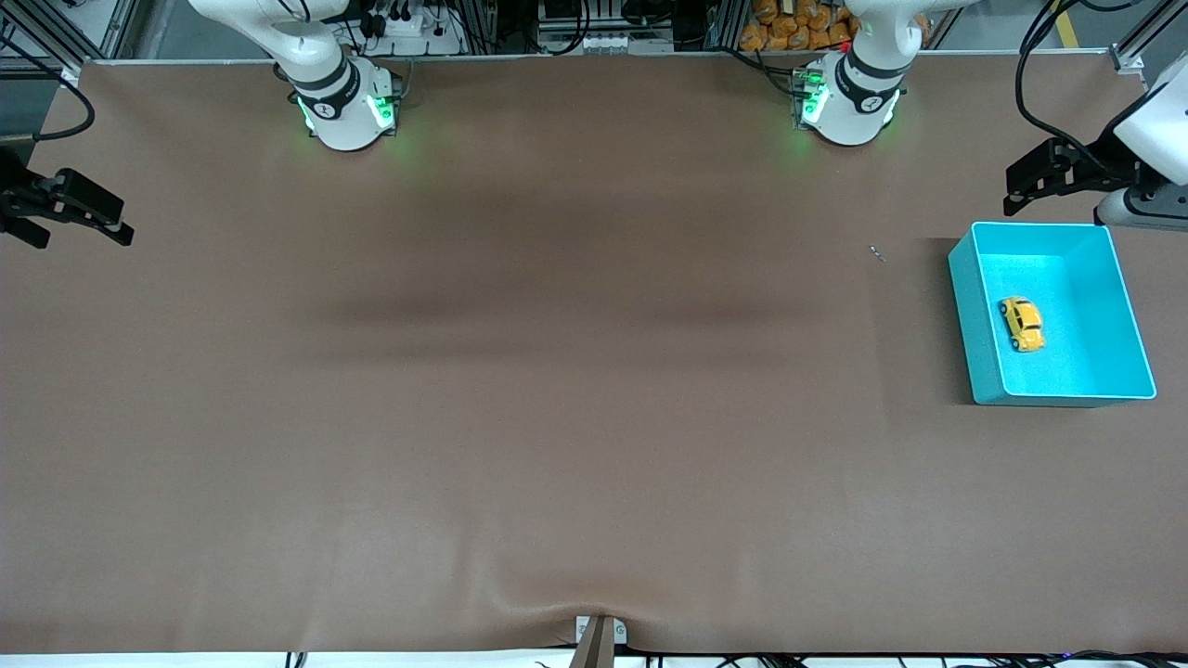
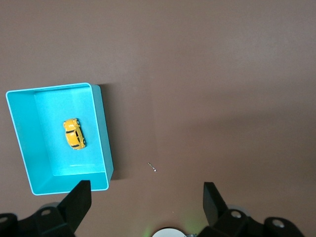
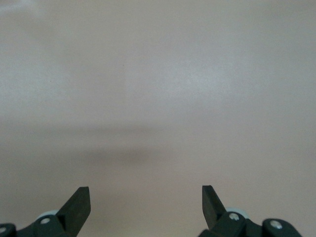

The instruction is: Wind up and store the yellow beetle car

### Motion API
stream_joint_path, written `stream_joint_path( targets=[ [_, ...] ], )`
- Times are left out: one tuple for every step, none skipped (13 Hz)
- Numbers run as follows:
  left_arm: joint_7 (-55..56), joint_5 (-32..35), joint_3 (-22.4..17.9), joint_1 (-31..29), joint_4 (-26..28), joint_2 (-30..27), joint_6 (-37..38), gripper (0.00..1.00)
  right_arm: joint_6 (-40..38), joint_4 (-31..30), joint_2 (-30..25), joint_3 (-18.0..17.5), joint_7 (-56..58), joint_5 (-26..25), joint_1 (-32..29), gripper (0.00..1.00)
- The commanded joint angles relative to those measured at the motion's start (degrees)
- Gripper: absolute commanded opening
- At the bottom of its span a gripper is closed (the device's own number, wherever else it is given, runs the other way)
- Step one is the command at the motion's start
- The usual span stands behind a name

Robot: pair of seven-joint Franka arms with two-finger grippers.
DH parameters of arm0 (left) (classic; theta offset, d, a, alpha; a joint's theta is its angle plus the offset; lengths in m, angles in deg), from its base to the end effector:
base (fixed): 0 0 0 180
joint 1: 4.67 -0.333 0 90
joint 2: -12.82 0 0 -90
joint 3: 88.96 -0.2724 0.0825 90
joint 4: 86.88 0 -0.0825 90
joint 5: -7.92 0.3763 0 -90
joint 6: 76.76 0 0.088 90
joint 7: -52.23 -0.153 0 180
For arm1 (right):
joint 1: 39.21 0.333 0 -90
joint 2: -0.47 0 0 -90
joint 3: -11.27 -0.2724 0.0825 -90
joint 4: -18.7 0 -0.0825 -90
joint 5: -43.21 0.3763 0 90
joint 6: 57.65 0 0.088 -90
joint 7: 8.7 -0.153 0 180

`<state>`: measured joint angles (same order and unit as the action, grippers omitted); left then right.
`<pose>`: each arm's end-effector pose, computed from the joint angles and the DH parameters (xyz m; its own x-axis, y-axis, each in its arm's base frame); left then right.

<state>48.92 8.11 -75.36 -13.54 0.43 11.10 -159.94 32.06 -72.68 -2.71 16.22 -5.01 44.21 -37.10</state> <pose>0.5229 -0.0443 0.5619 0.9893 -0.1390 -0.0434 -0.1395 -0.9902 -0.0079 0.5323 -0.0247 0.5531 0.9995 0.0149 0.0275 0.0155 -0.9997 -0.0205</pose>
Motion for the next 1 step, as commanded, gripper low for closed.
stream_joint_path(
  targets=[
    [-0.1,-1.1,0.2,-0.4,0.0,-0.8,0.7,1.0,0.6,-1.6,-1.6,0.4,-0.6,-0.9,0.9,1.0]
  ],
)
